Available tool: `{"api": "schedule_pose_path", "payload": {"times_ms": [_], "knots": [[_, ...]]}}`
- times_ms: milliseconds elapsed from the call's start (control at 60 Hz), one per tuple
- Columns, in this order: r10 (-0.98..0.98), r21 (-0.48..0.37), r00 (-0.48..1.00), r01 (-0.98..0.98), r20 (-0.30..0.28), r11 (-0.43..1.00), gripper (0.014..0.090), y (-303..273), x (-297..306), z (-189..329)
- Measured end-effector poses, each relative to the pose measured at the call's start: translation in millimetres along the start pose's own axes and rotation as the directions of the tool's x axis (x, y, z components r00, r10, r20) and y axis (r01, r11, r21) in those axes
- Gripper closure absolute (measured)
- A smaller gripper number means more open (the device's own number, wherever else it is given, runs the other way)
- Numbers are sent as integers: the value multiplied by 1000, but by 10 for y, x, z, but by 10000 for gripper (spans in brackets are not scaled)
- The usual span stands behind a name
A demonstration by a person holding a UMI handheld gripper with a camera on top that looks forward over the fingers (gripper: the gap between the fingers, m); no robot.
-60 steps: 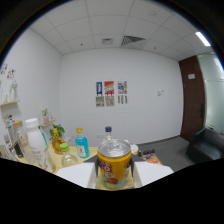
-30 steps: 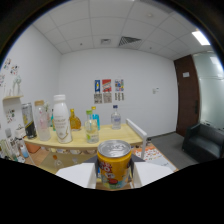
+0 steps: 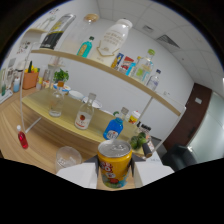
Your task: Make me a cup of Vodka Sunrise.
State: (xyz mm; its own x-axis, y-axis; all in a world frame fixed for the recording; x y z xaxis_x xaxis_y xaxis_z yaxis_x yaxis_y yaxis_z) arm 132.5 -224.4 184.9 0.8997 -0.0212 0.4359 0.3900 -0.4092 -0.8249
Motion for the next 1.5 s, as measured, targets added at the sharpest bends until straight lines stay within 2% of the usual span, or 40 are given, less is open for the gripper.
{"api": "schedule_pose_path", "payload": {"times_ms": [217,483,633,767,867,950,1133,1283,1400,1433,1500], "knots": [[-431,16,899,434,-78,901,544,-80,1,90],[-810,46,564,824,-164,564,545,-338,-176,51],[-929,20,302,952,-215,304,543,-410,-321,50],[-977,-38,22,999,-212,31,543,-386,-431,46],[-976,-40,-86,996,-201,-80,546,-352,-532,50],[-973,-42,-122,992,-194,-116,542,-338,-573,35],[-983,-28,7,1000,-182,13,542,-358,-504,-15],[-911,12,363,930,-196,368,541,-568,-224,-113],[-668,93,722,689,-179,719,543,-797,77,-249],[-576,133,798,599,-179,789,541,-850,198,-288],[-368,206,919,390,-138,897,539,-915,411,-353]]}}
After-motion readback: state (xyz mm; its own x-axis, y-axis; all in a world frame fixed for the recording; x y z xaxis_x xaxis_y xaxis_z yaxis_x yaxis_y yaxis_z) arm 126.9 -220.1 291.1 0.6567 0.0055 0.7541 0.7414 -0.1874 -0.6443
